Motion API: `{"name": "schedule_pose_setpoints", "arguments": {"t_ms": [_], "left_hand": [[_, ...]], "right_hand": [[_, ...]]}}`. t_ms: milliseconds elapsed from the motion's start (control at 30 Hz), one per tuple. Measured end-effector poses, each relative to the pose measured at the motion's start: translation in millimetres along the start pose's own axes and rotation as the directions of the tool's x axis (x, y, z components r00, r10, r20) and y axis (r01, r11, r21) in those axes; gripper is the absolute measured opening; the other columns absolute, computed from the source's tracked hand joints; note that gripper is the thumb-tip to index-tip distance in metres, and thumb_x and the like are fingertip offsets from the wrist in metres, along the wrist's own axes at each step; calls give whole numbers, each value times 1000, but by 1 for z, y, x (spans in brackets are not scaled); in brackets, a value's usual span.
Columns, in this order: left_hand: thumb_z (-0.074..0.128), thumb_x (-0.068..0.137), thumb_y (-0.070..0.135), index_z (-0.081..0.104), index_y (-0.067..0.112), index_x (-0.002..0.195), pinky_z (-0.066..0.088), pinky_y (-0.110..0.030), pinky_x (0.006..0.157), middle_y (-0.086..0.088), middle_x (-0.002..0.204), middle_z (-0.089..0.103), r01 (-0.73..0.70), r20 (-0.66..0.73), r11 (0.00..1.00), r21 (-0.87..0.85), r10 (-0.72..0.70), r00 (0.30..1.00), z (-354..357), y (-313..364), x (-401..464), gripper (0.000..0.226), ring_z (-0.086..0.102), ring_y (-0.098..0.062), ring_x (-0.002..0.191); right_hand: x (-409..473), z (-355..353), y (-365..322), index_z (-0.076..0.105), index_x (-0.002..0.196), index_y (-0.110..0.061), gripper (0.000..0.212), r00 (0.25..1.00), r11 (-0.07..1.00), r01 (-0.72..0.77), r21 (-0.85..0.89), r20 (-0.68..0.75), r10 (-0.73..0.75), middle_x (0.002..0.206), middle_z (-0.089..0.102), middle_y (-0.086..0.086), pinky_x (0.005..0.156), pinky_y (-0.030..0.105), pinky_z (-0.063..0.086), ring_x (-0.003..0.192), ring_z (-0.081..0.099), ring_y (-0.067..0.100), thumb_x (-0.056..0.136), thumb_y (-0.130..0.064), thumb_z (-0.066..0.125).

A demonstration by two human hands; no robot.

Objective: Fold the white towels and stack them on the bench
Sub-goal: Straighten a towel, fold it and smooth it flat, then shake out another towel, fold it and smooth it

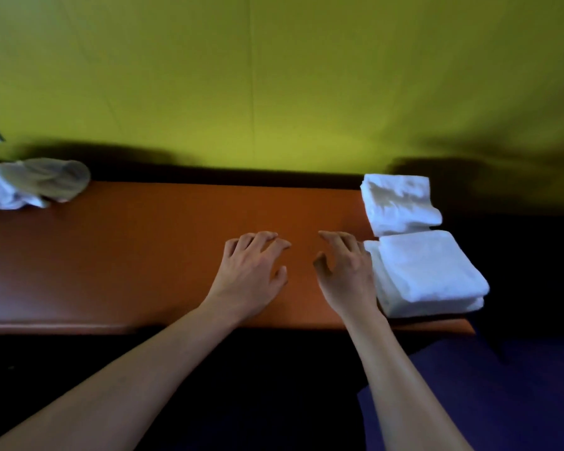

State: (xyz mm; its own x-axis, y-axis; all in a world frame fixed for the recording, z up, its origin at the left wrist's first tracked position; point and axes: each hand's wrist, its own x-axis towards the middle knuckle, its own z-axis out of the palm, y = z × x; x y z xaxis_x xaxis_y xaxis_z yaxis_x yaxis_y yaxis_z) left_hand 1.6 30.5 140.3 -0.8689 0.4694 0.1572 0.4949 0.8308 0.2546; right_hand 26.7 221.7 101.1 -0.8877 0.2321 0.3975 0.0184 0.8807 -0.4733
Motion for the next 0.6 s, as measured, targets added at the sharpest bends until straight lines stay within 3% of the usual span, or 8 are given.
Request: {"name": "schedule_pose_setpoints", "arguments": {"t_ms": [300, 600], "left_hand": [[52, 93, 41, 51, 35, 134, 35, -43, 107, 7, 138, 49, 171, -115, 985, 1, -170, 979, -52, -100, -58, 41, 45, -21, 130], [58, 86, 36, 57, 32, 127, 39, -42, 100, 7, 129, 55, 362, -198, 932, -23, -360, 912, -86, -216, -98, 42, 52, -23, 119]], "right_hand": [[12, 53, -121, 52, 138, -27, 42, 977, 989, 131, 72, 162, -141, 133, 56, -3, 100, 40, 43, 123, 52, 21, 97, -27, 54], [31, 126, -237, 54, 138, -26, 41, 915, 959, 227, 169, 301, -270, 130, 56, -1, 97, 42, 44, 120, 53, 24, 97, -25, 55]]}}
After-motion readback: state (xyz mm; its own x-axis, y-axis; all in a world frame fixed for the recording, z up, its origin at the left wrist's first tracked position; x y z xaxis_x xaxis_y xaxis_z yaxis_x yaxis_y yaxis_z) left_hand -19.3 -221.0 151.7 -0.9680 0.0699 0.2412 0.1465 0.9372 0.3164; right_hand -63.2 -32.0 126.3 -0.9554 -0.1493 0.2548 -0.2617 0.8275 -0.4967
